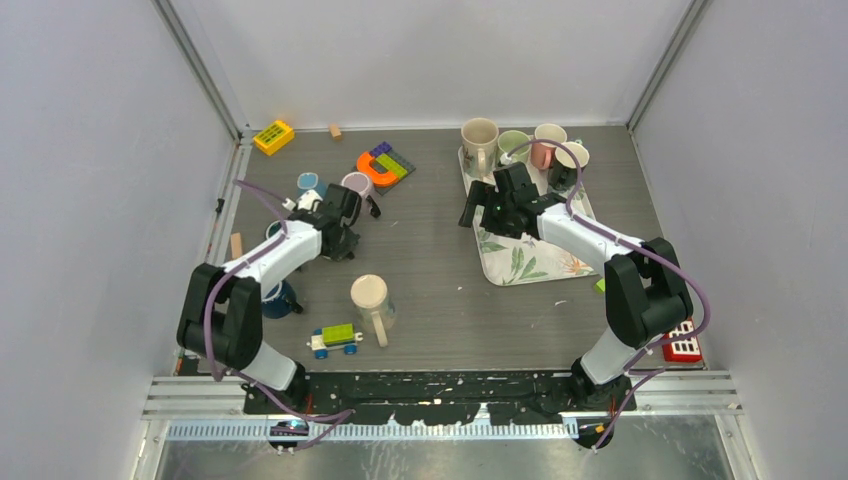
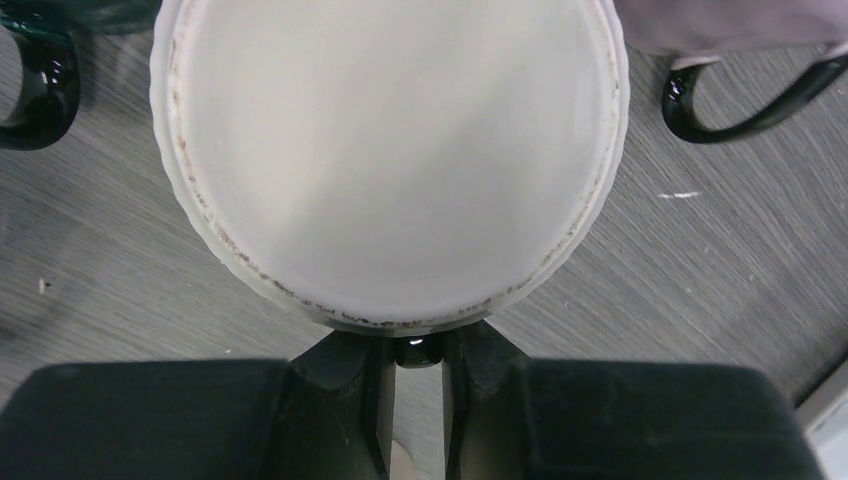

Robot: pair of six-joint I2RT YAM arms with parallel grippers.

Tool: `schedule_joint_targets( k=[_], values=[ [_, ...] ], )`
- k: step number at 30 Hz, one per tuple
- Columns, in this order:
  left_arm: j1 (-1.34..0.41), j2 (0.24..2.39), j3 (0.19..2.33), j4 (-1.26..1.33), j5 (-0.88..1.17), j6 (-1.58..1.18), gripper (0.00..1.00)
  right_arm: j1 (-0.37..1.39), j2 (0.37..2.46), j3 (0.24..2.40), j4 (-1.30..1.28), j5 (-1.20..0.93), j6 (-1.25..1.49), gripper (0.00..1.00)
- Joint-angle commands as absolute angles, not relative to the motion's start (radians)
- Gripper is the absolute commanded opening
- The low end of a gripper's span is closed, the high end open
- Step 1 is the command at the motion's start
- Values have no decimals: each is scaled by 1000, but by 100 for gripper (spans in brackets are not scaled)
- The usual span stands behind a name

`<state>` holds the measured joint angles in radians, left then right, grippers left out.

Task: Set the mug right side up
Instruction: Turn over the cup at the center of the board.

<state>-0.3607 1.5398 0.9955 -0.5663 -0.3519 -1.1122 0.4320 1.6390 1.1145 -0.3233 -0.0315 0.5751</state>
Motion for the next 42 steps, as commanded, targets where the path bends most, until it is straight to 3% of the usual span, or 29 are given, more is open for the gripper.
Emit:
schedule_joint_targets(
  k=[1,23,42],
  values=[
    [-356,1421,1006,-532,-366,-1048,0,434,1627,1131,-313,-23,581,100],
    [-356,1244,1064,-458,-229,-931,0,434,1565,1131,-252,-128,673,100],
    [-356,1271,1109,-170,-11,-995,0,434,1587,1111,139,-580,983,100]
  ],
)
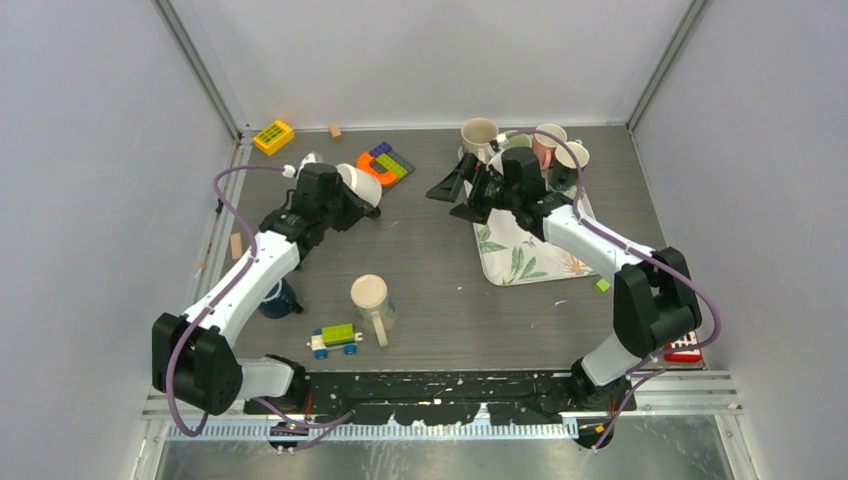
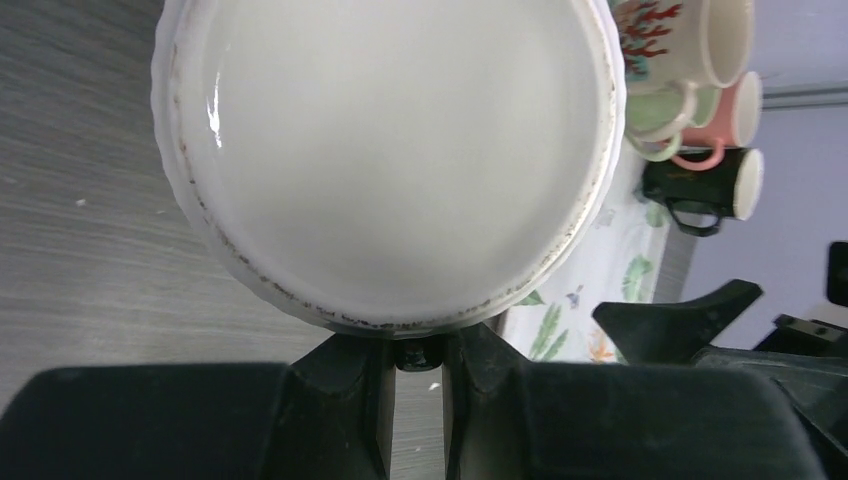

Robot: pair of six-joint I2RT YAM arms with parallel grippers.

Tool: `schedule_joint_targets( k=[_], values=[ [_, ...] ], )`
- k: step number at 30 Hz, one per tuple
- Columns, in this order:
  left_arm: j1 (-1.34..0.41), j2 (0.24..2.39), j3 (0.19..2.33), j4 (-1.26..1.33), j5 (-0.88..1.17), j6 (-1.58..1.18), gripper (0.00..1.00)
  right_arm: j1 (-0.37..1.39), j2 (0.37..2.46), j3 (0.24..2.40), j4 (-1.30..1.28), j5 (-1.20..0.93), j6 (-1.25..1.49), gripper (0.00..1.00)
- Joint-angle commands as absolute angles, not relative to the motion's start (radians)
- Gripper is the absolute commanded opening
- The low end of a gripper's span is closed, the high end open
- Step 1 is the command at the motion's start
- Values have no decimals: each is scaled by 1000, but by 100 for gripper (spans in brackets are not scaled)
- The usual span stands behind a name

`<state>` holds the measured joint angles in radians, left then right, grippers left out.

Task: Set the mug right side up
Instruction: Turn over the cup at the center of the board.

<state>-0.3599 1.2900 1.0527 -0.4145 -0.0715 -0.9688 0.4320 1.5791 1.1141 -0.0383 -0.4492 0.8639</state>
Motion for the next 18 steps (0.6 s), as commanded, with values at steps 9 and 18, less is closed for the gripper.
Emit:
schedule_joint_targets(
  k=[9,18],
  values=[
    [-353,1316,1072,84,135,-1076,0,434,1665,1095,410,-701,1194,93],
    [-342,1395,1037,380,303,-1180,0,432,1719,1107,557,-741,1301,67]
  ],
)
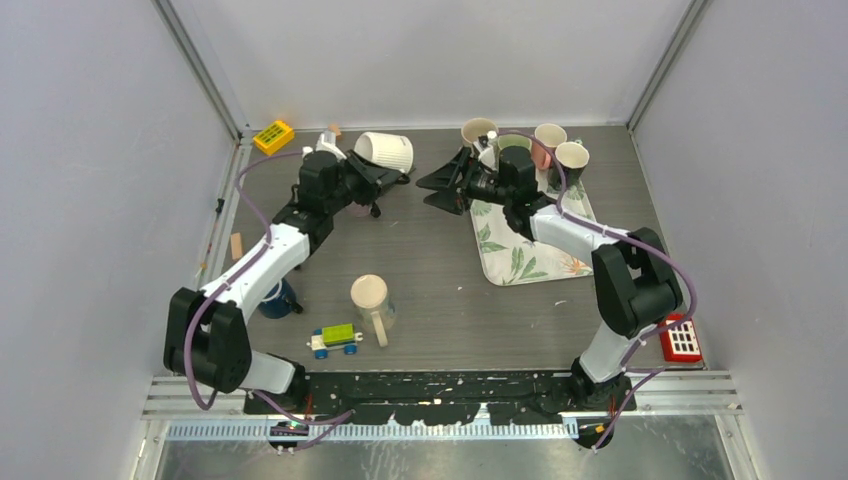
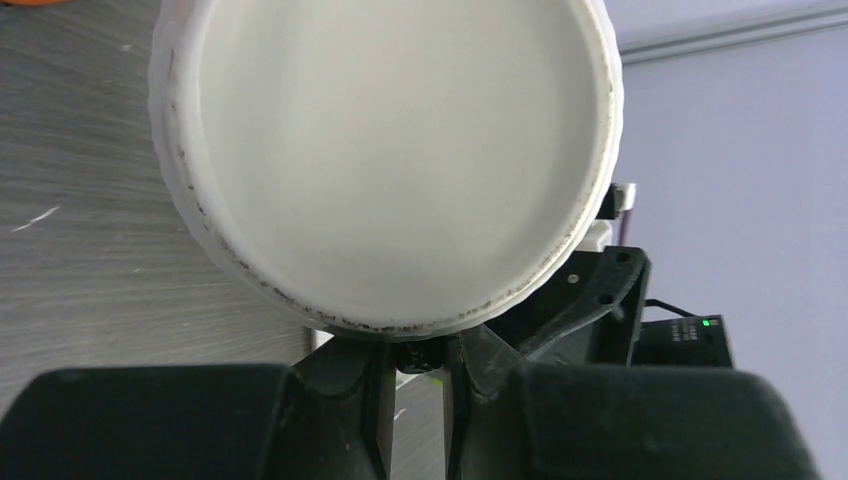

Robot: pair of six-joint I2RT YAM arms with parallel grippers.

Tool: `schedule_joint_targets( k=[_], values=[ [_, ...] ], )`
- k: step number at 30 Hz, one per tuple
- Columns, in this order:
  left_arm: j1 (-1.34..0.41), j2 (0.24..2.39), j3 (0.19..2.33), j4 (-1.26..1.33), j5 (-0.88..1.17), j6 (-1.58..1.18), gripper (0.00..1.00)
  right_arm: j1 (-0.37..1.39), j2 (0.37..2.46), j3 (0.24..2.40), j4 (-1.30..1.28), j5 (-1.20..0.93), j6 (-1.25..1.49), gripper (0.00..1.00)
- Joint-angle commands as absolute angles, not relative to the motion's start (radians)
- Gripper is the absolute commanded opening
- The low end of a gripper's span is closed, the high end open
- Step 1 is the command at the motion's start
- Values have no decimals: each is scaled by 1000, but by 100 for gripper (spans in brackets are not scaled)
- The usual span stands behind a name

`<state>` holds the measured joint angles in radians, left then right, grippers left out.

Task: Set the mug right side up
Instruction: Turn over the cup at the center of the board.

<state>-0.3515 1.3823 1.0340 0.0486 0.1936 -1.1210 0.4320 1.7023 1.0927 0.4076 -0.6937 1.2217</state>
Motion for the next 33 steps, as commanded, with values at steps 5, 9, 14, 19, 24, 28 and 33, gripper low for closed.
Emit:
schedule_joint_targets(
  k=[5,9,14,19,24,28,33],
  values=[
    [-342,1468,1015,572,365,-1295,0,430,1788,1124,741,-761,1464,58],
    [-342,1492,998,645,384,-1337,0,420,1835,1127,869,-755,1571,52],
    [-342,1490,978,682,404,-1364,0,412,1853,1136,892,-738,1601,46],
    [-342,1491,949,738,417,-1408,0,389,1854,1125,911,-714,1621,40],
    [-341,1492,949,771,451,-1431,0,382,1862,1143,934,-710,1640,36],
    [-342,1491,938,793,471,-1445,0,382,1851,1149,925,-705,1635,35],
    [-343,1509,927,846,494,-1483,0,383,1839,1142,913,-704,1629,33]
  ],
)
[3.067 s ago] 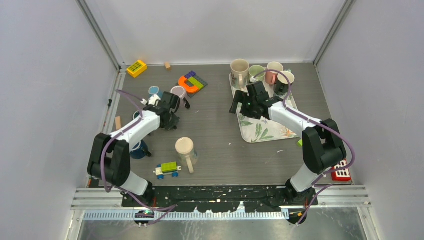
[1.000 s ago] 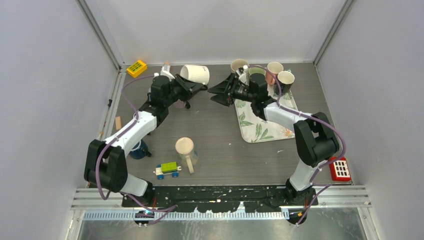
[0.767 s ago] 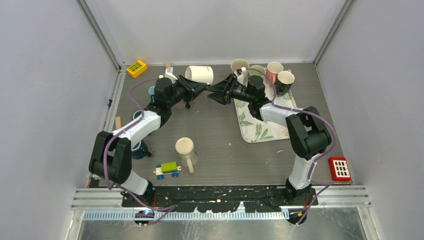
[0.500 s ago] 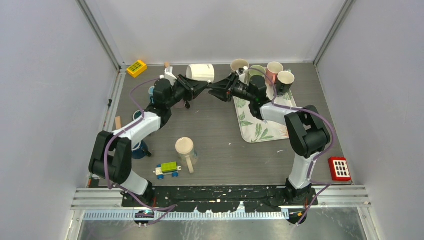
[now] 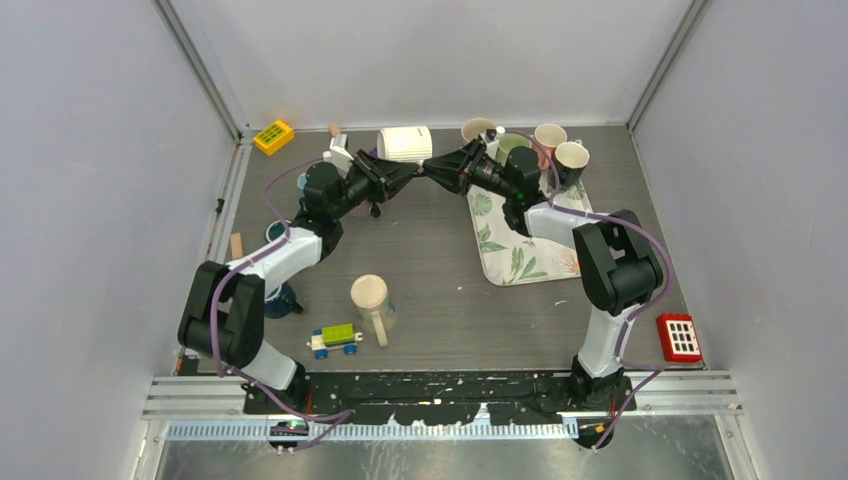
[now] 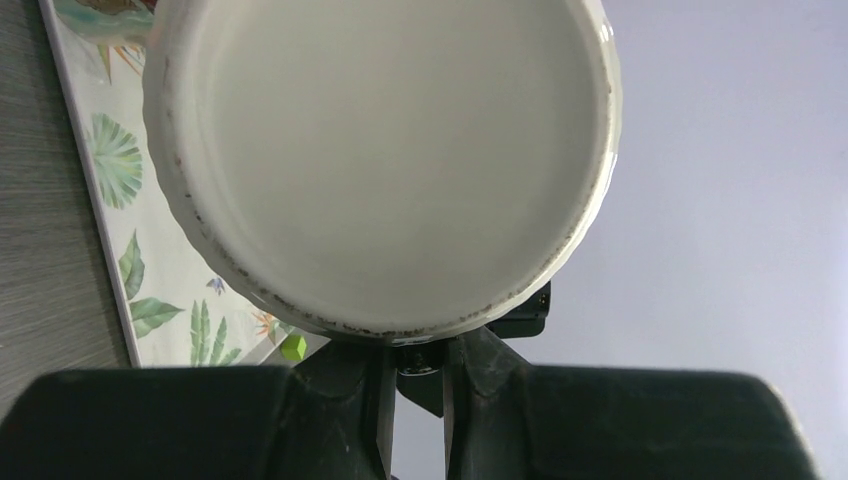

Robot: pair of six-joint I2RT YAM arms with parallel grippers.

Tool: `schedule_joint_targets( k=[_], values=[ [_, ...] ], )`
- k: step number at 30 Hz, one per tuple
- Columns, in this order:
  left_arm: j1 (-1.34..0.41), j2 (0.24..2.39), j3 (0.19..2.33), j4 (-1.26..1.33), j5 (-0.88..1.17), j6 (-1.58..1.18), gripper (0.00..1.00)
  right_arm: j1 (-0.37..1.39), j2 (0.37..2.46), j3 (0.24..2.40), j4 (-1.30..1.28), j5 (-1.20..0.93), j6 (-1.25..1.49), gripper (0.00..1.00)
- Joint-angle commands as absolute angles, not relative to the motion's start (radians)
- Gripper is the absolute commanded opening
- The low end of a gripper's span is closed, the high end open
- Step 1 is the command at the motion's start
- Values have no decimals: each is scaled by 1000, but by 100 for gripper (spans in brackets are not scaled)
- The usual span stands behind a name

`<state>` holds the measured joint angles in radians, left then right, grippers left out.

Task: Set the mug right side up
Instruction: Turn over the cup at the center of the board.

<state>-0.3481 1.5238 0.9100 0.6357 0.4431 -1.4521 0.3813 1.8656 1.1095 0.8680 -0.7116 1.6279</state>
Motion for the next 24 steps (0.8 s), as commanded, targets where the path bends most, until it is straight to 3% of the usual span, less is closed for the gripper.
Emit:
schedule_joint_targets(
  k=[1,16,24],
  values=[
    [-343,1512,924,859,495,-1492,0,383,1837,1141,913,-705,1629,32],
    [-390,1587,970,911,534,-1517,0,387,1798,1147,812,-699,1562,31],
    [-409,1618,965,937,557,-1527,0,388,1785,1172,750,-705,1531,13]
  ],
)
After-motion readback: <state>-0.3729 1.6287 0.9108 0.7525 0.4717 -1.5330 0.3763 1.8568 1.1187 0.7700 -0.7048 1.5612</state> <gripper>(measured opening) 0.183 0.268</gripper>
